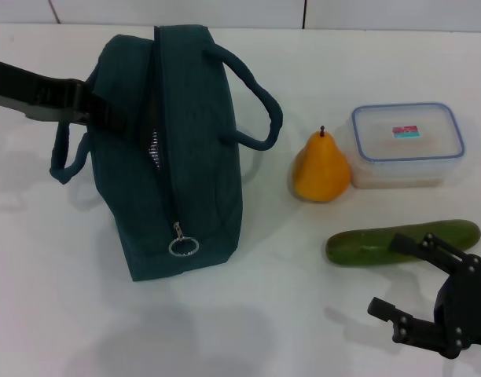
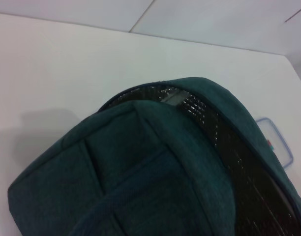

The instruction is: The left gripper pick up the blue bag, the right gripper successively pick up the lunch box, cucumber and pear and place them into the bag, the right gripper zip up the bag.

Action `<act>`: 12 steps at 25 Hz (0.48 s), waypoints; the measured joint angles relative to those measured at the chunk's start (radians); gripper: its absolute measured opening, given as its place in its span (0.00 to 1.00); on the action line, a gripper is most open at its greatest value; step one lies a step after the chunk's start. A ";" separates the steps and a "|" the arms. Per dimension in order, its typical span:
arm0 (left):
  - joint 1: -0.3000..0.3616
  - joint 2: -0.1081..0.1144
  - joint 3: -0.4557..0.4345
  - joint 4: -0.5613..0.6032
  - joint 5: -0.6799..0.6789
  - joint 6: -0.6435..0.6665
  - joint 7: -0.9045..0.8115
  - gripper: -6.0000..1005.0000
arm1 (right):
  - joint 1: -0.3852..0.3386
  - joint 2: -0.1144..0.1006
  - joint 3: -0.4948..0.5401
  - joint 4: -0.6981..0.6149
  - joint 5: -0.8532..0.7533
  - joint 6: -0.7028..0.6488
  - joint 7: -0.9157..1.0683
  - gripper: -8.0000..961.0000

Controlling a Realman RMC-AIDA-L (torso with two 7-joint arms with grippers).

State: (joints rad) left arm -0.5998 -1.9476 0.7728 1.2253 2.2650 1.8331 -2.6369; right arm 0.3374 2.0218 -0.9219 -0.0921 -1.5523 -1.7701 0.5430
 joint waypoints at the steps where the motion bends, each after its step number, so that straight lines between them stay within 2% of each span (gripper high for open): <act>1: 0.000 0.000 0.000 0.000 0.000 0.002 0.000 0.07 | 0.000 0.000 0.000 0.000 0.000 0.000 0.000 0.89; 5: -0.003 0.000 0.000 -0.002 -0.020 0.034 -0.005 0.07 | 0.000 0.000 0.002 0.006 0.016 -0.003 0.000 0.89; 12: 0.006 -0.001 -0.005 -0.027 -0.160 0.079 -0.026 0.05 | -0.010 -0.001 0.003 0.039 0.122 -0.059 0.001 0.89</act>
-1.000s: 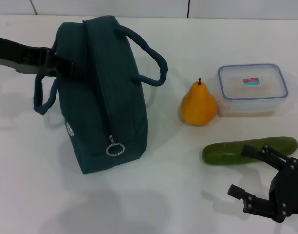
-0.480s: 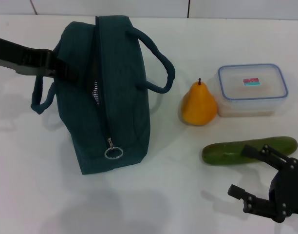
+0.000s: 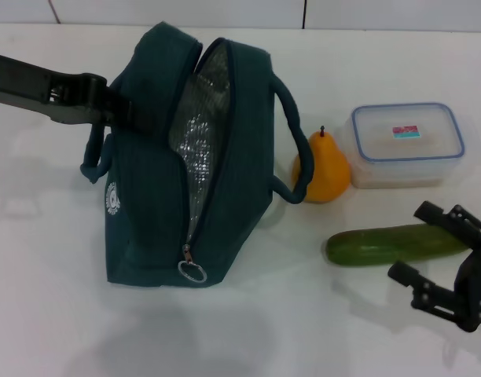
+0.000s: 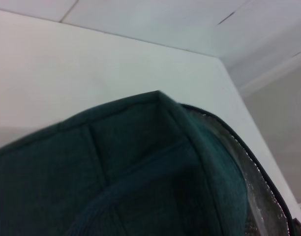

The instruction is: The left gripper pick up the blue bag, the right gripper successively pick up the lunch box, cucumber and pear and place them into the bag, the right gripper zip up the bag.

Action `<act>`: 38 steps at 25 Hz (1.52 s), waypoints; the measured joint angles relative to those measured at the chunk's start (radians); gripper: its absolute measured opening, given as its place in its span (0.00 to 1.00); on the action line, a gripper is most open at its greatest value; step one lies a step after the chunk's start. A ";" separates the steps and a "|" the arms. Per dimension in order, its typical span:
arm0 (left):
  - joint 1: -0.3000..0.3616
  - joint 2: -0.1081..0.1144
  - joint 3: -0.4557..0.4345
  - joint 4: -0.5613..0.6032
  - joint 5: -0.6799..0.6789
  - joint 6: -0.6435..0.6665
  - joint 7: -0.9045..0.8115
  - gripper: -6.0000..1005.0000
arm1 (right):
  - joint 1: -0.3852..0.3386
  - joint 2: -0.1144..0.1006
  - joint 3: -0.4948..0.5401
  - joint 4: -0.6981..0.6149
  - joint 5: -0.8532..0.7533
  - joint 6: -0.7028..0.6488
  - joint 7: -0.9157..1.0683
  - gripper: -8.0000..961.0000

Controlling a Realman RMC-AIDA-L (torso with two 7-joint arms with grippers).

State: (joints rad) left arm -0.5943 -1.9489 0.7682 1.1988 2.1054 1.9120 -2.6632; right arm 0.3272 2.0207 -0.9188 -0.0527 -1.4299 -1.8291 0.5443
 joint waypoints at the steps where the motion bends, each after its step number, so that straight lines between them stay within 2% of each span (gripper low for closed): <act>1: 0.001 0.001 0.000 -0.003 -0.005 0.000 -0.002 0.05 | -0.001 -0.001 0.000 0.002 0.012 -0.008 0.005 0.89; 6: 0.003 0.001 0.000 -0.016 -0.009 0.001 -0.005 0.05 | -0.016 -0.003 0.000 0.017 0.129 -0.037 0.125 0.89; 12: 0.006 0.000 -0.001 -0.022 -0.015 0.004 -0.002 0.05 | -0.058 -0.007 0.002 0.098 0.463 -0.002 0.455 0.89; 14: 0.008 0.000 -0.001 -0.022 -0.016 0.007 -0.002 0.05 | -0.077 -0.008 0.002 0.125 0.582 0.050 0.641 0.89; 16: 0.010 0.001 -0.001 -0.022 -0.017 0.008 -0.002 0.05 | -0.083 -0.008 0.002 0.128 0.605 0.078 0.703 0.89; 17: 0.011 0.001 -0.001 -0.022 -0.017 0.008 -0.001 0.05 | -0.089 -0.008 0.001 0.125 0.633 0.173 0.872 0.89; 23: 0.011 0.001 0.002 -0.022 -0.018 0.010 0.000 0.05 | -0.064 -0.008 -0.025 0.092 0.621 0.313 1.116 0.89; 36: -0.001 0.001 0.004 -0.015 -0.021 0.021 -0.005 0.05 | 0.038 -0.002 -0.115 0.071 0.617 0.453 1.257 0.90; 38: -0.003 0.001 0.003 -0.015 -0.024 0.025 -0.005 0.05 | 0.056 0.000 -0.126 0.064 0.617 0.509 1.295 0.90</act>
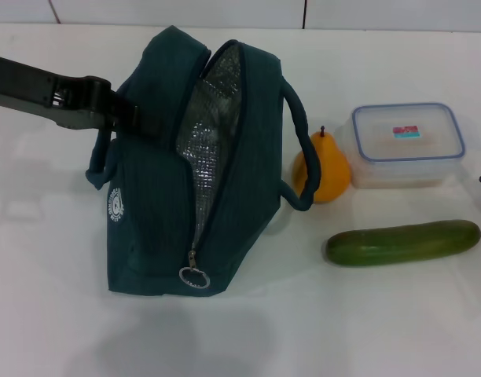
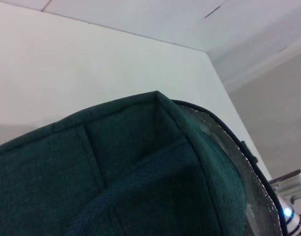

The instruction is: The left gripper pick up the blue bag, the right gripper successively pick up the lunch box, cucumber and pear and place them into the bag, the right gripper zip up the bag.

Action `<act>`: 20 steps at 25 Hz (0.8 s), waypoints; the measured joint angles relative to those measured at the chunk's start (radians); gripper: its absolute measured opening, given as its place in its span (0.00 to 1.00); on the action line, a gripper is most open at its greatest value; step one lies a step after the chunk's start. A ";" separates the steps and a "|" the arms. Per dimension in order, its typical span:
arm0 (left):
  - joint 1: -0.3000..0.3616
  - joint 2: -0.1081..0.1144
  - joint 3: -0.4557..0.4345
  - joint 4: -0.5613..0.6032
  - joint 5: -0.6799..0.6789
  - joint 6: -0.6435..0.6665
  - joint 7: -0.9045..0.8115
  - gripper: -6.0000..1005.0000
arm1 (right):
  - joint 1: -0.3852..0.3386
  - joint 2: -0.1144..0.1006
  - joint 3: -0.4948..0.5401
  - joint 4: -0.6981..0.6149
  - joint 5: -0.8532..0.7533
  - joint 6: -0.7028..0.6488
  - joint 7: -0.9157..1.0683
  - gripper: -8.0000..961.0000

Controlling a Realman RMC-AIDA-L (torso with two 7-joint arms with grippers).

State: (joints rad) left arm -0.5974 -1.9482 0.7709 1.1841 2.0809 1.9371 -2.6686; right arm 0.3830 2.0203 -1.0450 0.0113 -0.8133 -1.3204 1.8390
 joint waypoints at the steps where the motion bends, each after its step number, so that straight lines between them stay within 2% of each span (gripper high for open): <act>1: 0.000 0.000 0.000 0.000 -0.004 0.001 0.000 0.05 | 0.002 0.001 -0.001 -0.001 0.000 0.008 0.003 0.90; 20: 0.000 0.006 0.002 0.000 -0.013 0.001 0.007 0.05 | 0.135 0.008 -0.002 -0.029 0.003 0.172 -0.005 0.86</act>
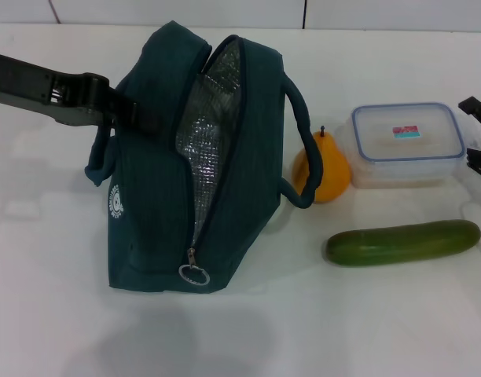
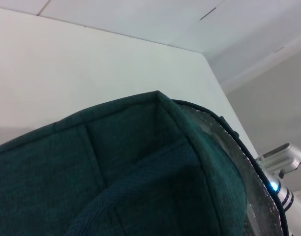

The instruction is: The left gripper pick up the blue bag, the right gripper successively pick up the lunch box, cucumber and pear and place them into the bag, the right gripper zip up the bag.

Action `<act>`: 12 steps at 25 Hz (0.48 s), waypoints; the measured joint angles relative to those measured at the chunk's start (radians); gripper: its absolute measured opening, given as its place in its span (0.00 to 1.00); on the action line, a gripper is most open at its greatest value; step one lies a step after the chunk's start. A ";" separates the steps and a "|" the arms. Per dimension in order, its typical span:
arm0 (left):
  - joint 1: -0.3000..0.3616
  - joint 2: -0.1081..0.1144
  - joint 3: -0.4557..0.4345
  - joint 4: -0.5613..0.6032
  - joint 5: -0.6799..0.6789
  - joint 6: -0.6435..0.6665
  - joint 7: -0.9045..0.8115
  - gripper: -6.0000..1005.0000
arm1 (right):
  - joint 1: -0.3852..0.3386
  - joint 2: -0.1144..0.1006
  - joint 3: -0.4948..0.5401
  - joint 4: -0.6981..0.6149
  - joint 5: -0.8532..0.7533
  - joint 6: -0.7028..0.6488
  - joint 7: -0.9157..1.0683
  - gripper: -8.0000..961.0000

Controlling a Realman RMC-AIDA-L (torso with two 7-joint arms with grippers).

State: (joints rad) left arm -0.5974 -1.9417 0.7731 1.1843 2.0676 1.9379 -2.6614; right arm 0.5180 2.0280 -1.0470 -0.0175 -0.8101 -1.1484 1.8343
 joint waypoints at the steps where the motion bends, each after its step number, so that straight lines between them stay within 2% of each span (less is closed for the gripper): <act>1: 0.000 0.000 0.000 0.000 0.000 0.000 0.000 0.05 | 0.007 0.000 0.000 0.000 0.000 0.006 0.000 0.85; 12: 0.002 0.001 0.000 0.000 0.001 -0.001 0.005 0.05 | 0.034 0.000 -0.007 0.001 0.000 0.017 0.000 0.80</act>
State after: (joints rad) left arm -0.5956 -1.9404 0.7731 1.1843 2.0691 1.9373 -2.6569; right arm 0.5519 2.0278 -1.0536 -0.0160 -0.8100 -1.1313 1.8344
